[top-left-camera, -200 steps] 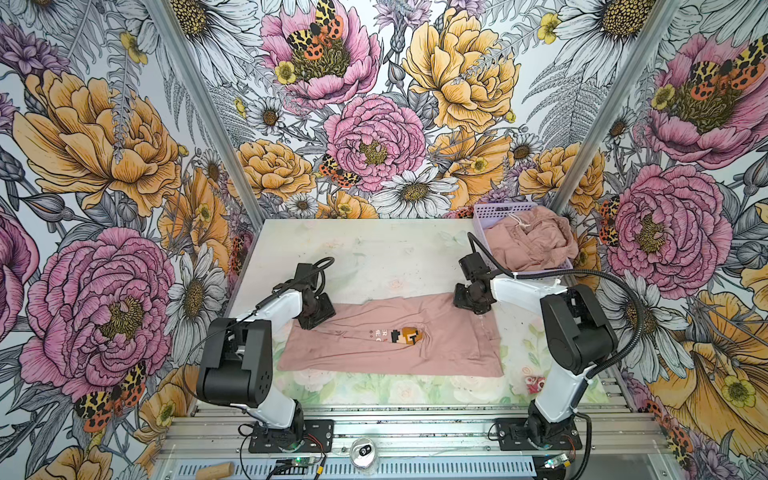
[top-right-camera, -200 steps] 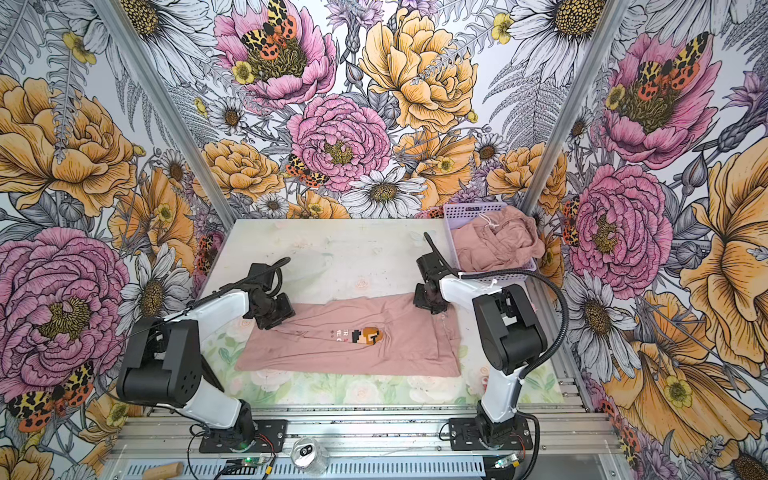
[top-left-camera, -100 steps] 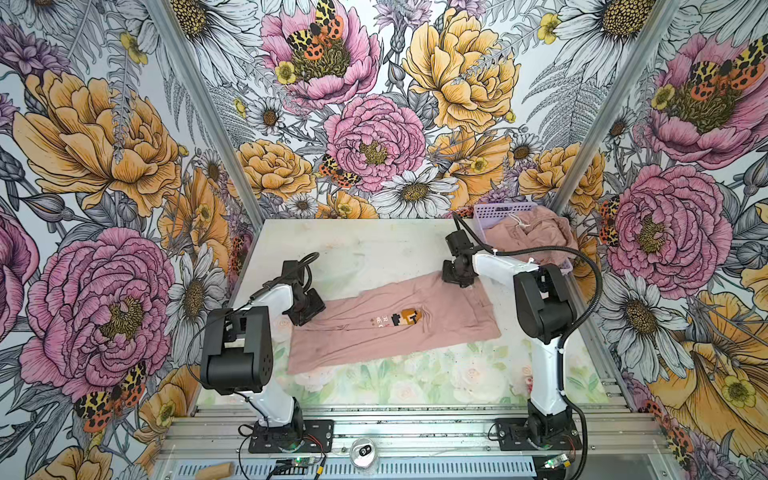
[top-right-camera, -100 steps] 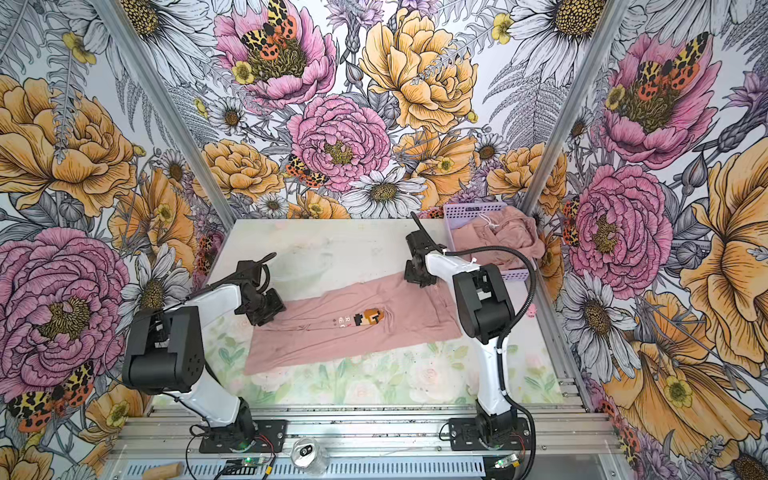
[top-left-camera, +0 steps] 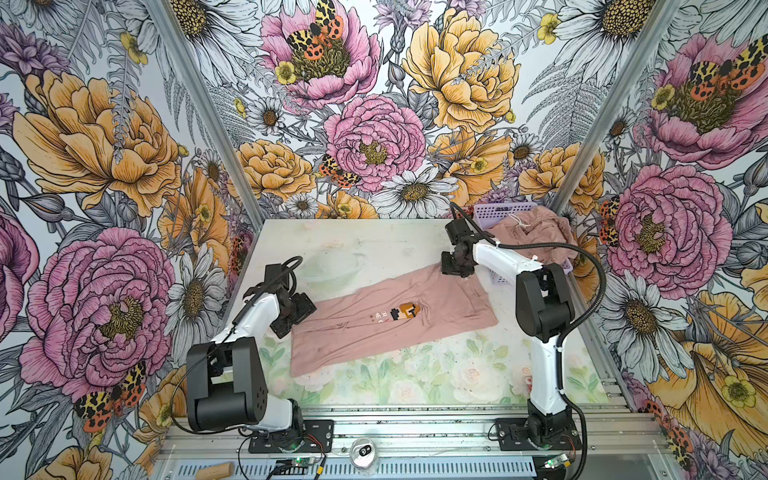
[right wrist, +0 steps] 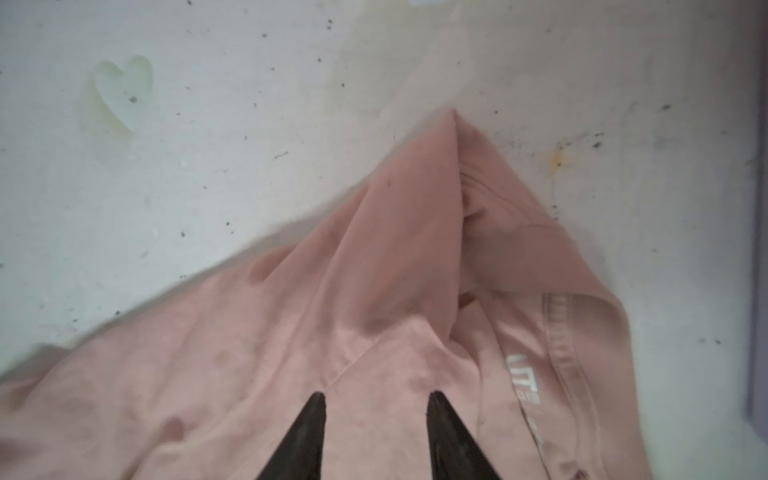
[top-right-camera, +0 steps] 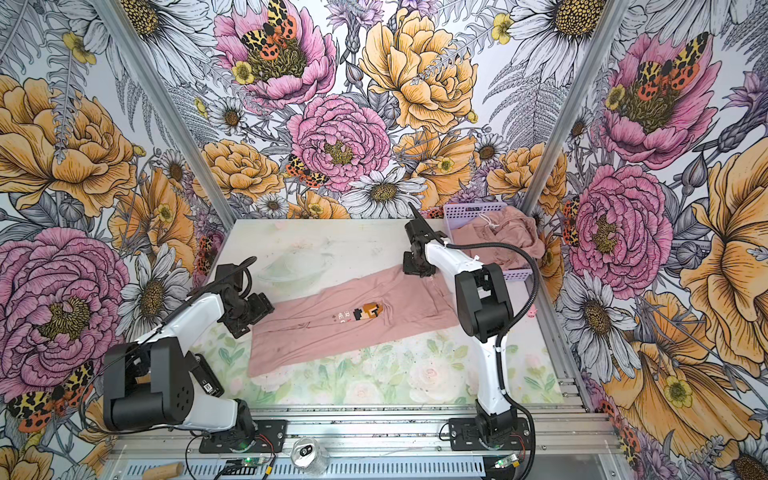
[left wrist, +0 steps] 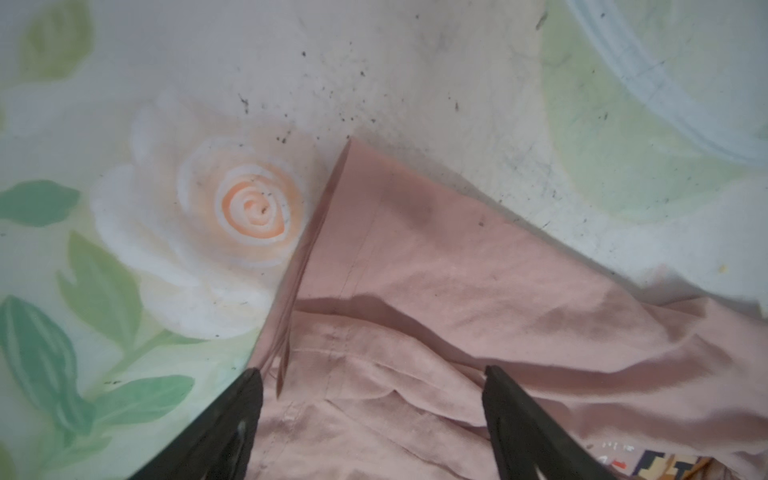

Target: Fold and stack the mixed laundry pile

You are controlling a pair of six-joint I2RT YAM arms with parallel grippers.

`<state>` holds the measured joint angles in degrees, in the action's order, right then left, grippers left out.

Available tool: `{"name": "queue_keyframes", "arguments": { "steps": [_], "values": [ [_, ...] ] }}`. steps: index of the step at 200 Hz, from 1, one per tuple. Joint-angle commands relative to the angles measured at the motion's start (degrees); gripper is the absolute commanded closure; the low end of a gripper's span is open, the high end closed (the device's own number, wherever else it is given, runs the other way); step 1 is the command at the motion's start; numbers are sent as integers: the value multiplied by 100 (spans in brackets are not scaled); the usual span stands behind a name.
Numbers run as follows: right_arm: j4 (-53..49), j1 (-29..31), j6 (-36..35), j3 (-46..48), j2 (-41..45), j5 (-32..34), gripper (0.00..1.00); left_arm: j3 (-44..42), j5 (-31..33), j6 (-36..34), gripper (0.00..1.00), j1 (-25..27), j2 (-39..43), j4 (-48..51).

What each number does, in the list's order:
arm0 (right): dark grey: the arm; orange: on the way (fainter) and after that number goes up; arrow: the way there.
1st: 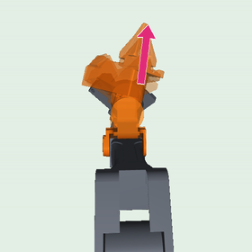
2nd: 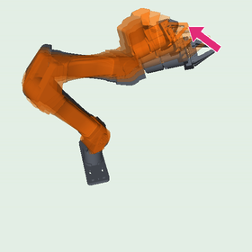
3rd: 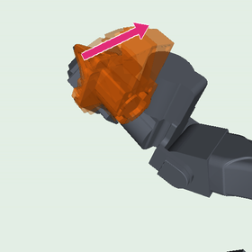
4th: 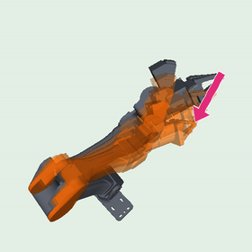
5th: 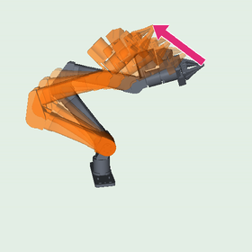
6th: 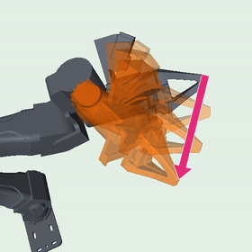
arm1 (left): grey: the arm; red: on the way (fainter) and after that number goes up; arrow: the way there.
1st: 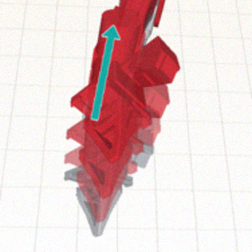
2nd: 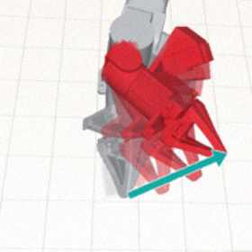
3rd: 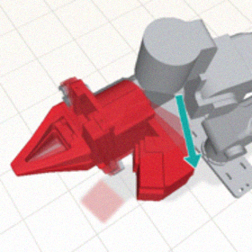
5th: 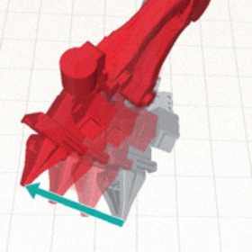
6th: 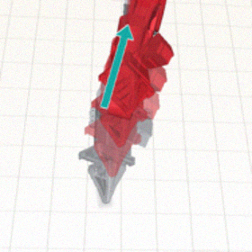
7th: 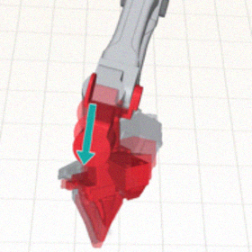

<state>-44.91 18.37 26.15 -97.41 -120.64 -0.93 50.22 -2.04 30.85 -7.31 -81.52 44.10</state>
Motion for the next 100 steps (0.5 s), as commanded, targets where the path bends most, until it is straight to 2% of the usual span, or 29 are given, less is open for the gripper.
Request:
{"name": "queue_keyframes", "arguments": {
  "steps": [1,27,60,100],
  "values": [
    [-186,-19,-126,256,609,-159,56,-55,699,-165,15,32,311,477],
    [-177,-22,-128,546,873,-234,54,-51,979,-344,15,189,302,670],
    [-176,-19,-154,742,1032,-307,53,88,1533,-763,15,691,-80,697],
    [-178,-18,-171,870,1259,-359,53,209,1508,-987,15,802,-607,623]
  ]
}}
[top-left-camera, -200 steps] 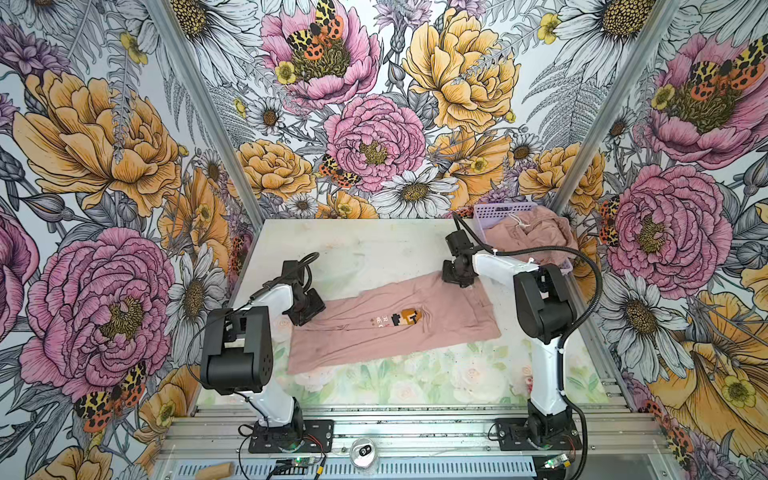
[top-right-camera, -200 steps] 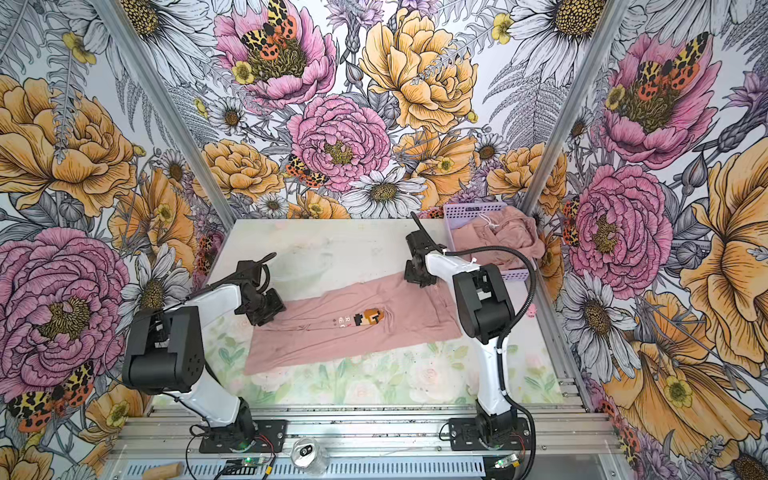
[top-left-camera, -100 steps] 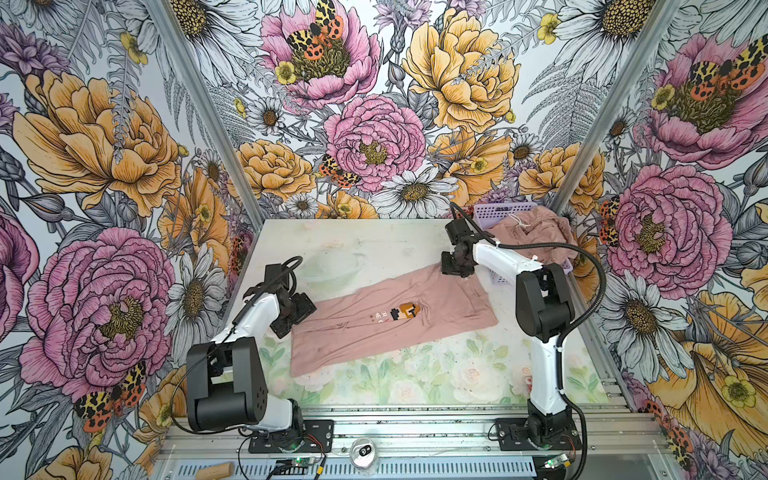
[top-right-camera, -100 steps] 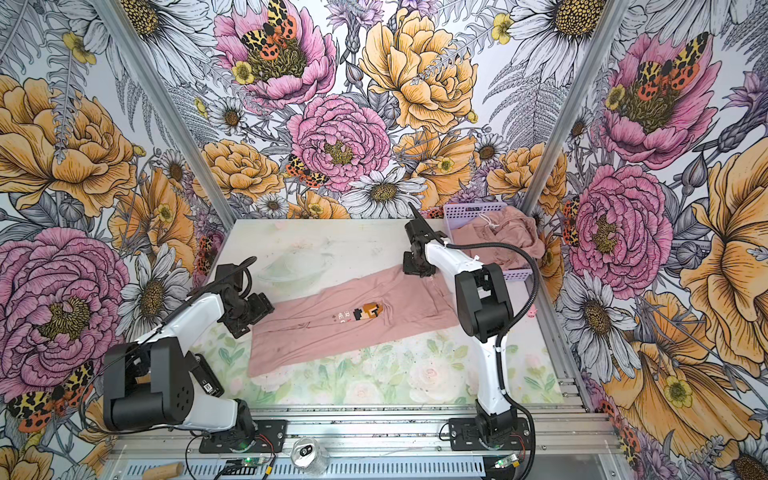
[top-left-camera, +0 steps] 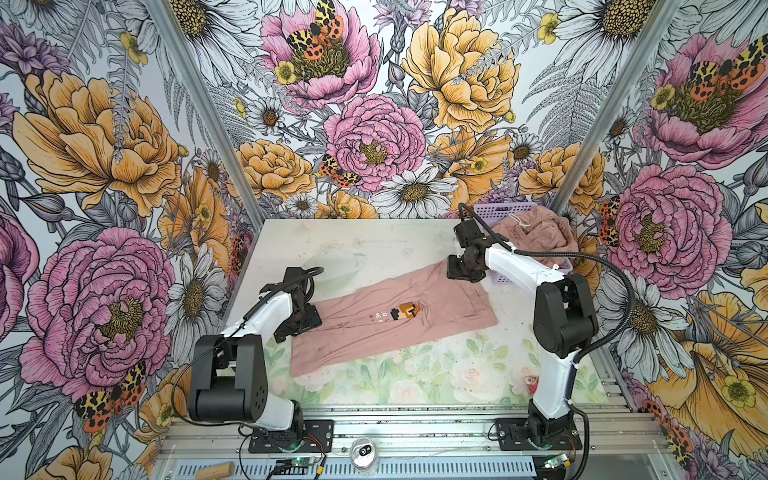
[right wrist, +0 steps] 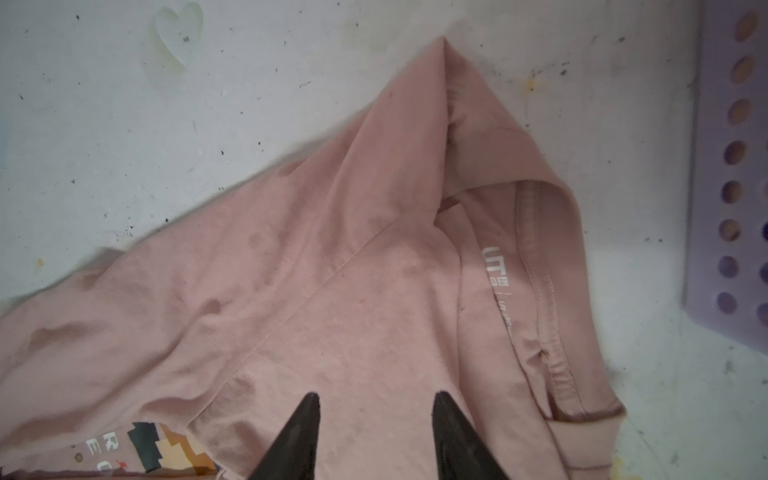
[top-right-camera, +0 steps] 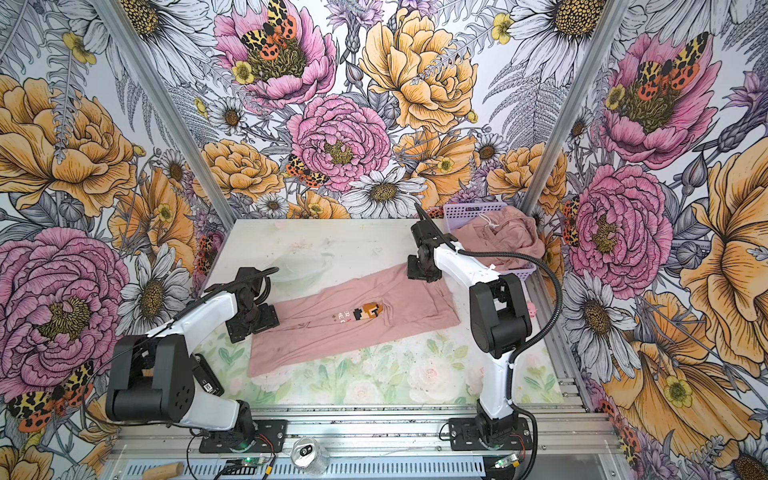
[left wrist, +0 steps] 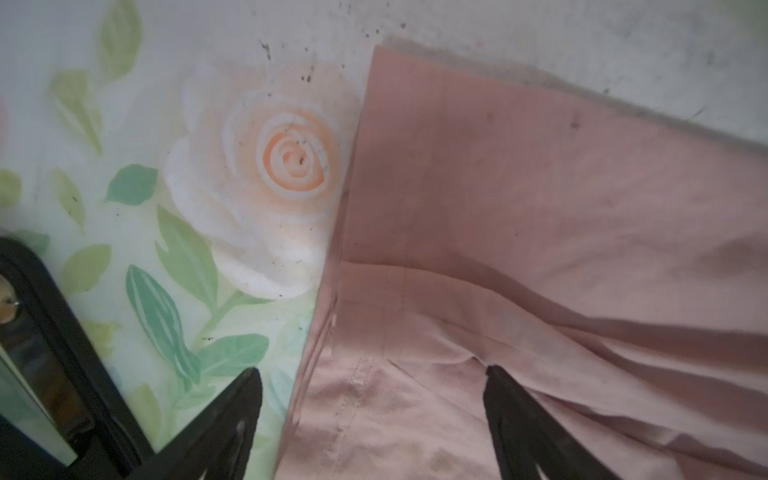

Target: Fold and stack the mixed laundry pile

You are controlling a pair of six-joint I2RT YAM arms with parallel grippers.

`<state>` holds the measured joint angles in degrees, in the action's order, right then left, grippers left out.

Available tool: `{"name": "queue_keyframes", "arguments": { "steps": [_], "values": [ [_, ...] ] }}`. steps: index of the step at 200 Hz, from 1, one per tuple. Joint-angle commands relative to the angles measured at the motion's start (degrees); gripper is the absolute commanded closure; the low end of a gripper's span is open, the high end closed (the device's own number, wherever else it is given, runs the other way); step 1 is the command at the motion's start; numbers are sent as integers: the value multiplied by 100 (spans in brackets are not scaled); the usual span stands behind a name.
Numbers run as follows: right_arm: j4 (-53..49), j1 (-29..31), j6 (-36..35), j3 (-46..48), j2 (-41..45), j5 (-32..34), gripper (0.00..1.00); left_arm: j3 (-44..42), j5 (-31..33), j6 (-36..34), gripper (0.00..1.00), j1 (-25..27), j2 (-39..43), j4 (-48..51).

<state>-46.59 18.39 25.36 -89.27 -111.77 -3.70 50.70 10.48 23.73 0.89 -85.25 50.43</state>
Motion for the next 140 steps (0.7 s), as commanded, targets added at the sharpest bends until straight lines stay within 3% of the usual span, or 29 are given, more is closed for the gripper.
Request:
{"name": "queue_keyframes", "arguments": {
  "steps": [1,60,94,118,140],
  "values": [
    [-9,-20,-93,58,378,-80,53,165,254,-273,15,-22,-244,-18],
    [-12,-40,-137,138,697,-8,52,119,-246,-325,22,35,-948,-142],
    [-17,-58,-136,137,804,33,52,19,-358,-301,41,43,-1125,-227],
    [-13,-58,-146,119,823,14,52,2,-414,-307,61,-8,-1125,-241],
    [-8,-55,-162,127,814,13,51,4,-441,-311,67,-30,-1134,-240]
  ]
}}
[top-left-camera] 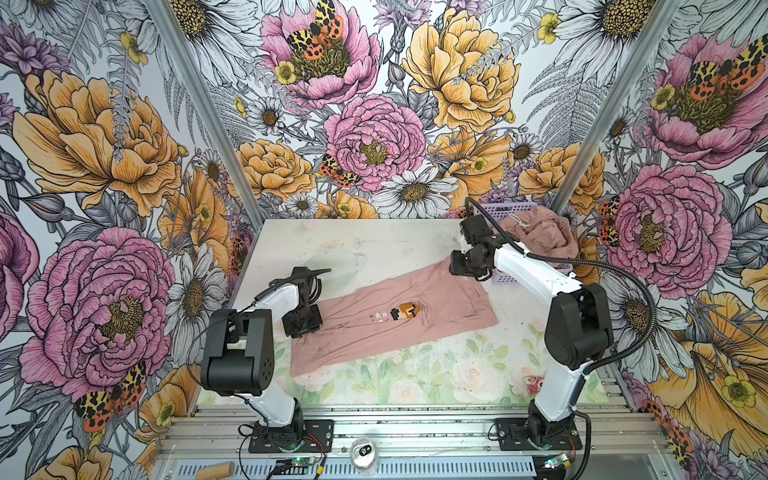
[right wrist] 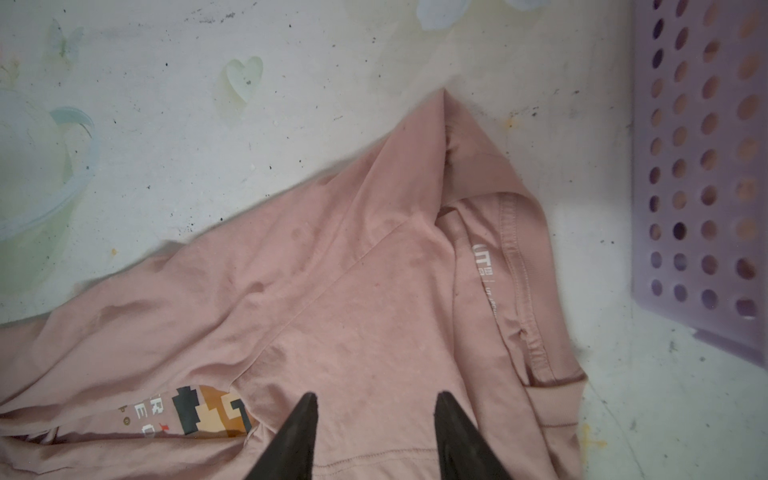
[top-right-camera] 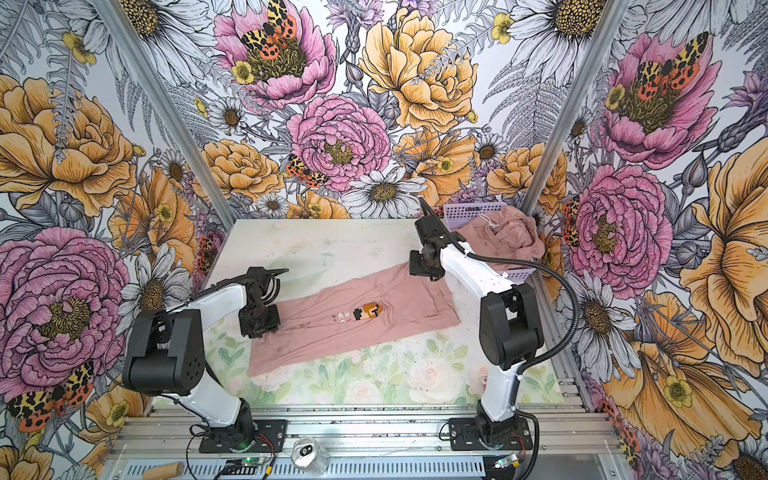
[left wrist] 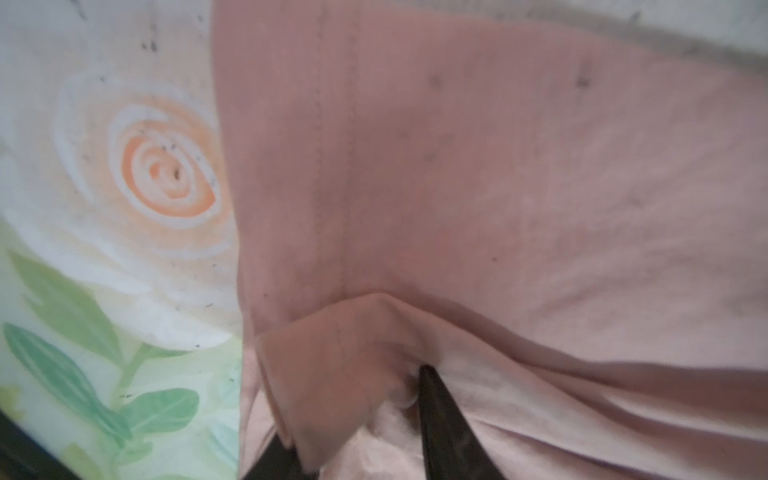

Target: Fold and stack the mixed laundry pile

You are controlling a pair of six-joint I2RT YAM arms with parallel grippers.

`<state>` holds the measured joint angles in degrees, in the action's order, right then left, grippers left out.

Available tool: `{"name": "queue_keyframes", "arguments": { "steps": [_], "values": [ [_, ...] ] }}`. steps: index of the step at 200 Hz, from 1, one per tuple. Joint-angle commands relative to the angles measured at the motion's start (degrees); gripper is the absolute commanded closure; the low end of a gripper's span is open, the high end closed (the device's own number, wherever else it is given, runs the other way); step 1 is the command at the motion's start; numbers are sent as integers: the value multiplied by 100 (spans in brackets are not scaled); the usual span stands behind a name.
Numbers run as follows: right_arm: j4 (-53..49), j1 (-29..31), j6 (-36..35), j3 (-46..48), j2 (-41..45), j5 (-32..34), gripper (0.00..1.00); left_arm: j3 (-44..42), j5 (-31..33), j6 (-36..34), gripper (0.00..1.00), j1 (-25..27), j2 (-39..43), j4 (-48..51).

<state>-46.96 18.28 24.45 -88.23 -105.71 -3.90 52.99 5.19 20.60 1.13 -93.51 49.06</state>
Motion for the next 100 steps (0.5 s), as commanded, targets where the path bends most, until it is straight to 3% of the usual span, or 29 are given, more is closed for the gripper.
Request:
{"name": "queue_keyframes", "arguments": {
  "steps": [1,16,43,64,71,84,100],
  "values": [
    [29,-44,-67,24,208,36,51,-227,83,4,67,-53,-308,-105],
    [35,-44,-67,37,204,14,51,-219,96,1,70,-45,-309,-90],
    [38,-52,-67,93,234,1,51,-240,139,35,83,-42,-296,-45],
    [46,-48,-94,130,292,3,51,-233,342,147,83,-17,-247,59],
    [39,-44,-98,160,309,3,51,-212,431,224,78,-16,-218,131],
    [36,-44,-96,217,318,-11,51,-176,571,371,56,-44,-86,262],
    [38,-44,-51,357,260,0,51,-134,613,490,42,-112,287,401]
  ]
}}
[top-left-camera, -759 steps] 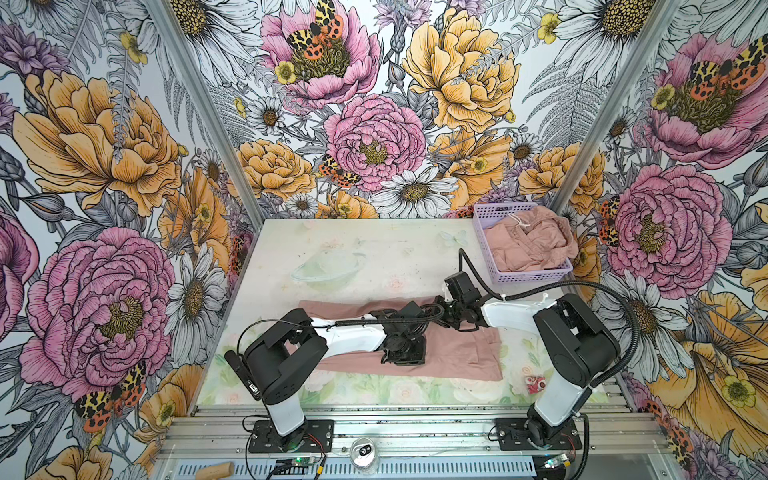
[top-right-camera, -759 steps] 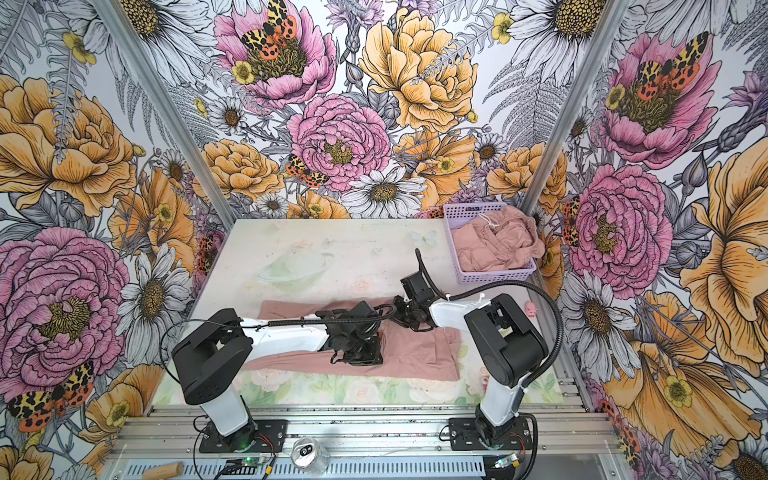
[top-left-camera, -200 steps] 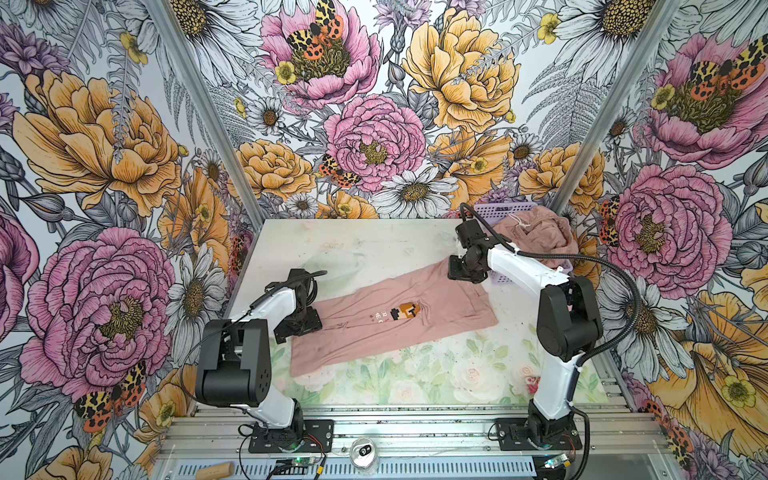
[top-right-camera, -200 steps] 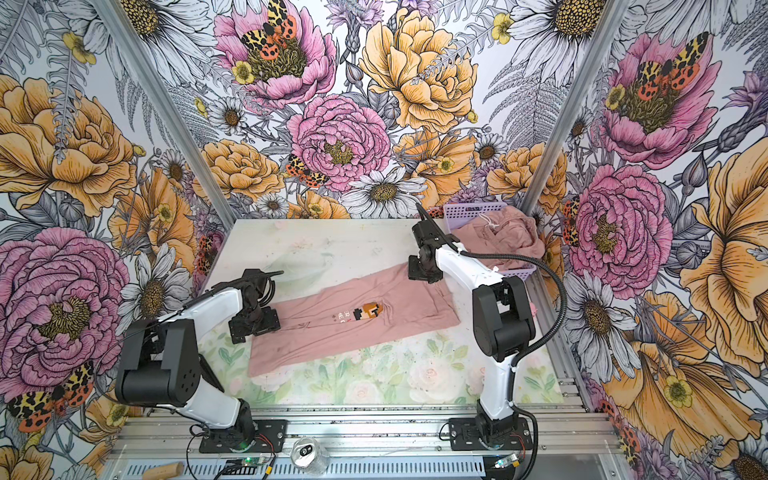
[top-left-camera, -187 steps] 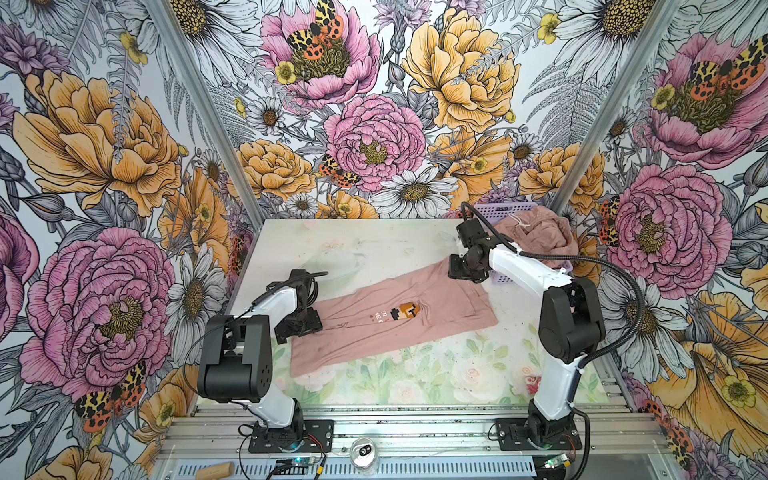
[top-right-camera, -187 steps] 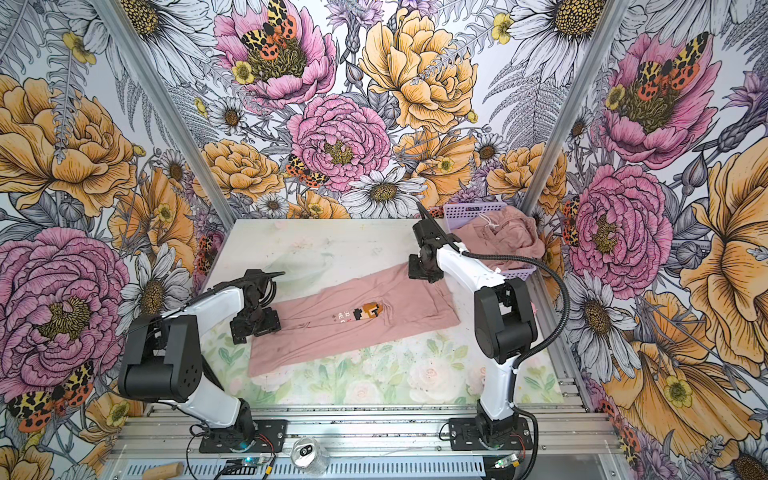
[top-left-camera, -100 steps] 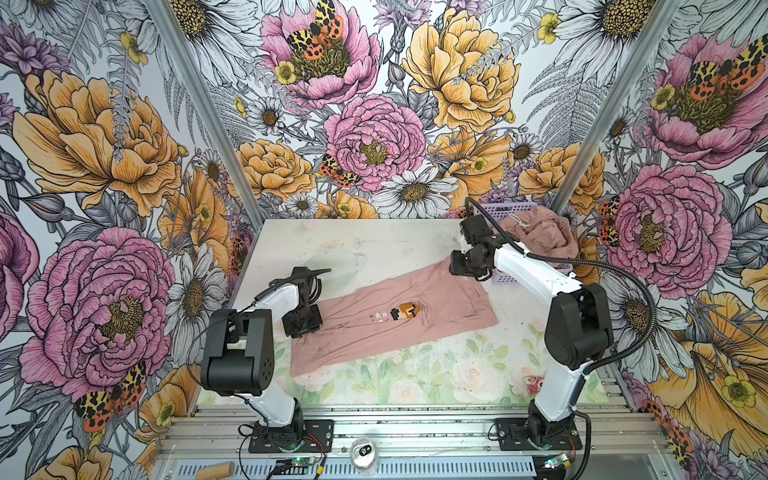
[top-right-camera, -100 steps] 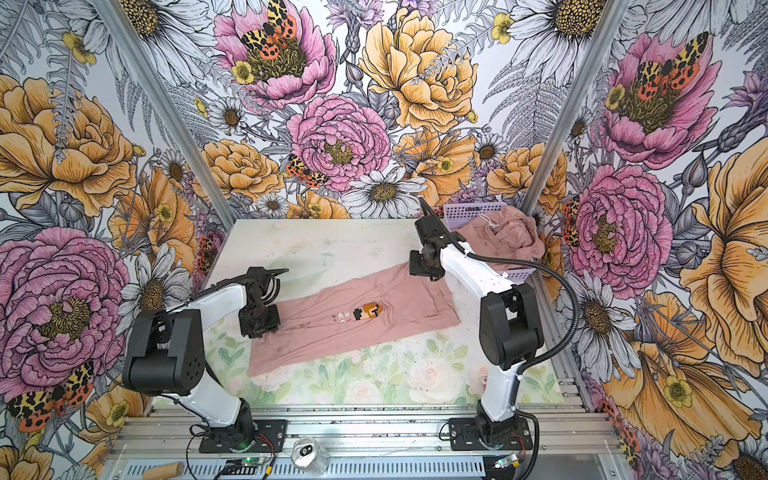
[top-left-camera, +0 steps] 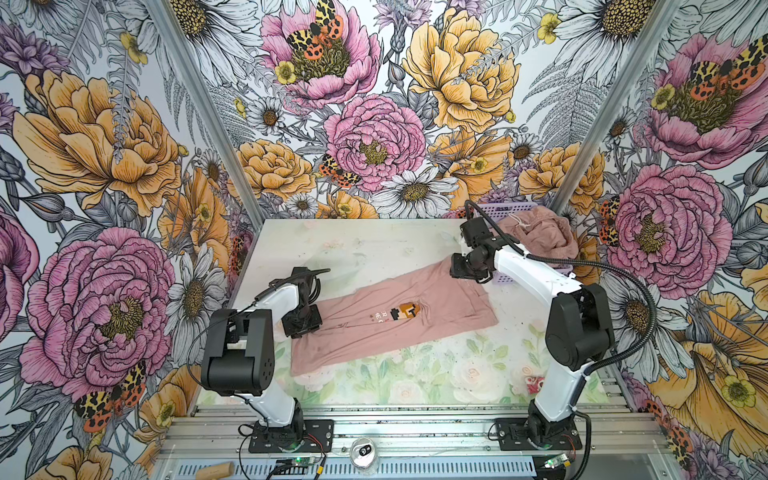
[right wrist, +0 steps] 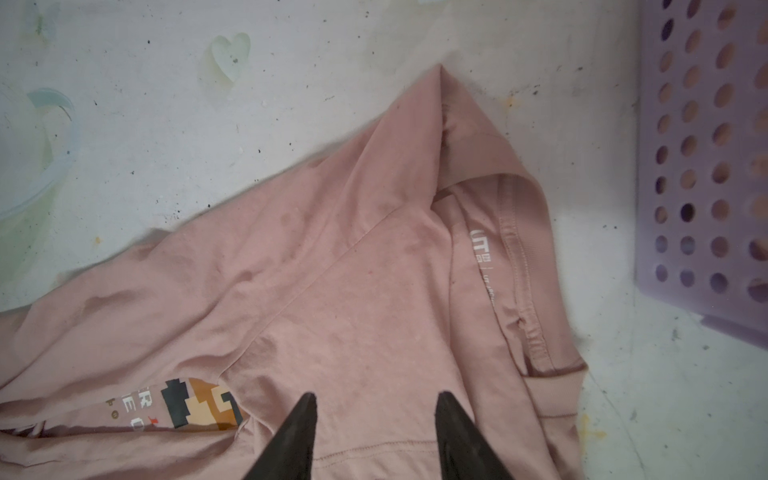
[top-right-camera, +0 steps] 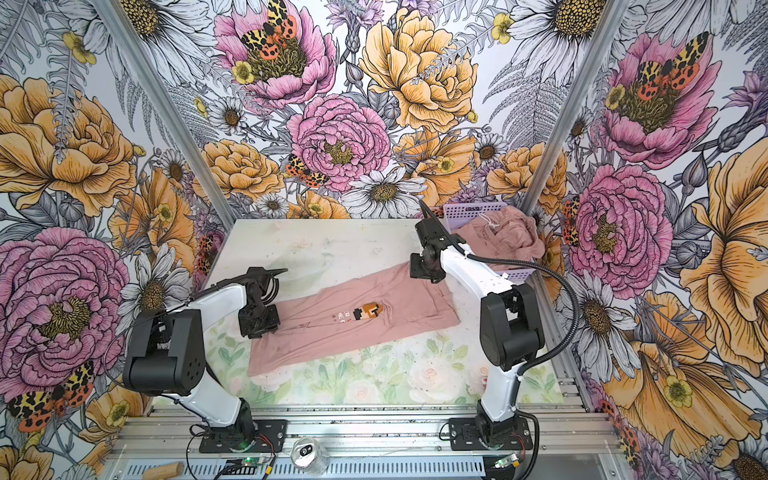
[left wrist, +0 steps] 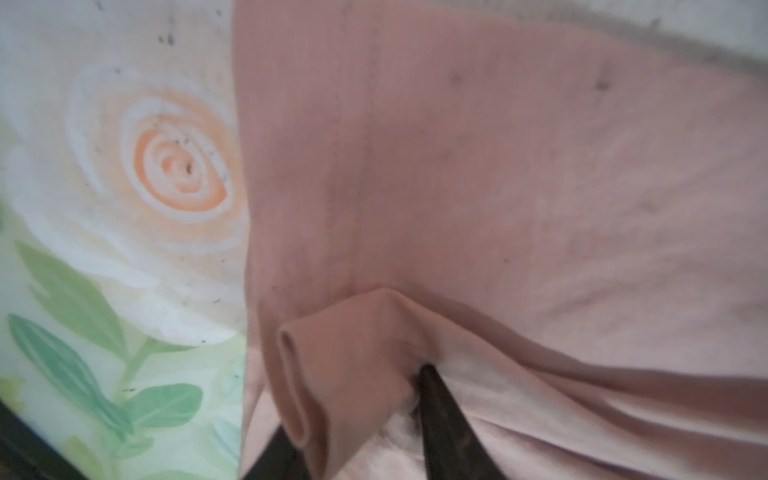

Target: Fold and stack the mixed laundry pile

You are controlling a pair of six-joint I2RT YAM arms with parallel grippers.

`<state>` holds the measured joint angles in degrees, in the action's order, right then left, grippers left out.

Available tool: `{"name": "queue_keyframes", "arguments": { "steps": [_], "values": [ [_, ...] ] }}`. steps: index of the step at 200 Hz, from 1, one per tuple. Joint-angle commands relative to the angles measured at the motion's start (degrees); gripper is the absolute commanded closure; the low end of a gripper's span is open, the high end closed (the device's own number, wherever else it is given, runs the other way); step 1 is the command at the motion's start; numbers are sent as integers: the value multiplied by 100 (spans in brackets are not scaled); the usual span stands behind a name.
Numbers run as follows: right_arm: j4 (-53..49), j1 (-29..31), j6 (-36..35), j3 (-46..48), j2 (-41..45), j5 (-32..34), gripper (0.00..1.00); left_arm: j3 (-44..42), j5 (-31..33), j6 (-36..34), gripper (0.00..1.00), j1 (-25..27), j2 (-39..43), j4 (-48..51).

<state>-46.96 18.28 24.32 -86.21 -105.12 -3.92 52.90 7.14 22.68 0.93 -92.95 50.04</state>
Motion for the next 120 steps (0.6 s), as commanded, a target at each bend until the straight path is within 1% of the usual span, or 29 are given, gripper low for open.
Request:
{"name": "queue_keyframes", "arguments": {
  "steps": [1,8,24,47,72,101,120],
  "values": [
    [38,-49,-31,165,193,4,51,-119,415,286,42,-92,254,312],
    [37,-65,8,232,128,18,51,-80,412,320,37,-119,459,374],
    [51,-95,81,294,-70,126,49,66,368,347,31,-140,882,453],
    [177,-95,141,118,-506,207,45,371,183,340,24,-124,1108,532],
    [242,-63,190,-360,-1143,228,43,560,80,385,20,-93,1025,533],
    [223,78,188,-928,-1838,260,44,563,72,377,17,-115,1046,521],
    [175,212,176,-1343,-2329,160,46,543,13,329,15,-197,1085,520]
  ]
}}
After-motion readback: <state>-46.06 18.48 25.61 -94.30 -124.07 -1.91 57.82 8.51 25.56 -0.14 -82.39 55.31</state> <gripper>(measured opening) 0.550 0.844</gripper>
